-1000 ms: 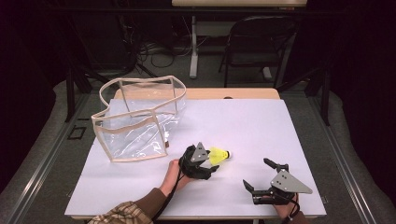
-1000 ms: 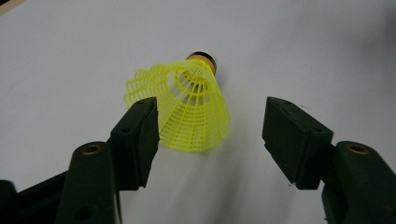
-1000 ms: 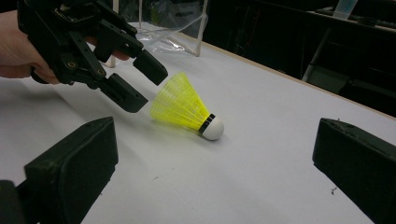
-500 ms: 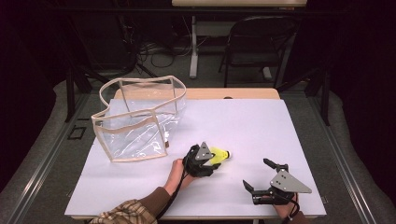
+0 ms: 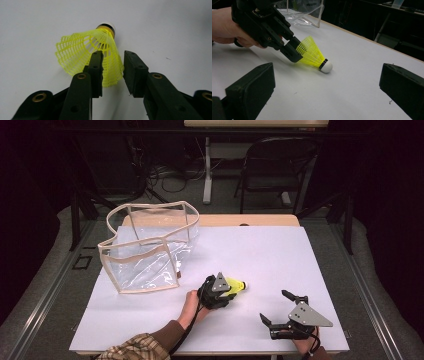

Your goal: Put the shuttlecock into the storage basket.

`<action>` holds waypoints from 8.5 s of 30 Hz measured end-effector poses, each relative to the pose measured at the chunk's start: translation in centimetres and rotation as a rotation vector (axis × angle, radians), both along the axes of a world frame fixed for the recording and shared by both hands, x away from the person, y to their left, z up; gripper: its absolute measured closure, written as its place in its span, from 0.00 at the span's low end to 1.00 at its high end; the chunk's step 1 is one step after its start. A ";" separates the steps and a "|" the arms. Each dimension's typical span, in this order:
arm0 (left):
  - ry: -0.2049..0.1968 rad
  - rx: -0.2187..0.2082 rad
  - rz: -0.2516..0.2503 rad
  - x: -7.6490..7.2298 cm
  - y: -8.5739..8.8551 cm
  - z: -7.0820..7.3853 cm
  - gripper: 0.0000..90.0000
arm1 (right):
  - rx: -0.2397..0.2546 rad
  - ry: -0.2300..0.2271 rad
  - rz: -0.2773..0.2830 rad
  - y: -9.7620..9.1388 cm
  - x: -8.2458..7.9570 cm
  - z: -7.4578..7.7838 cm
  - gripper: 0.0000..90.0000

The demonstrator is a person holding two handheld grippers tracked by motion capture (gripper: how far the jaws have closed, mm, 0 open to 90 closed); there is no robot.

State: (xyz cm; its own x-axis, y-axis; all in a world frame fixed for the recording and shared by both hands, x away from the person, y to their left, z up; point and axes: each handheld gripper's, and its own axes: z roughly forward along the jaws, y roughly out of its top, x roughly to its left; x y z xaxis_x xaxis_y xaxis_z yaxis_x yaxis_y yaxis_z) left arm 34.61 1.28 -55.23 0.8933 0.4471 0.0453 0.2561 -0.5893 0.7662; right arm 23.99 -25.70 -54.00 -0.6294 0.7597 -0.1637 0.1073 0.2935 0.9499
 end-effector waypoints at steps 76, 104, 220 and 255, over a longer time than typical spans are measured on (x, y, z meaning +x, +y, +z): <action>-0.142 -0.051 -0.065 -0.6 0.8 8.6 0.99 | 0.011 0.021 -0.010 -0.1 -0.1 -0.2 0.00; -0.200 -0.030 -0.111 0.0 0.4 13.0 1.00 | 0.001 0.021 0.001 0.2 0.1 -0.2 0.00; -0.356 -0.063 0.155 5.5 9.7 23.2 1.00 | 0.003 0.024 0.003 0.2 0.3 -0.3 0.00; -0.376 -0.053 0.260 5.7 14.2 24.3 1.00 | -0.002 0.023 -0.004 0.2 0.3 -0.3 0.00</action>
State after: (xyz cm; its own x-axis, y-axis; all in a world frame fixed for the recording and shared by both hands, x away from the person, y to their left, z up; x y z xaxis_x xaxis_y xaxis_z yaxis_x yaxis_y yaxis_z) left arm 40.35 15.48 -30.94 0.6768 0.6649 0.3158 0.0886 -0.4995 0.8617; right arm 24.30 -25.47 -54.27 -0.6300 0.7617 -0.1512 0.1300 0.2954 0.9465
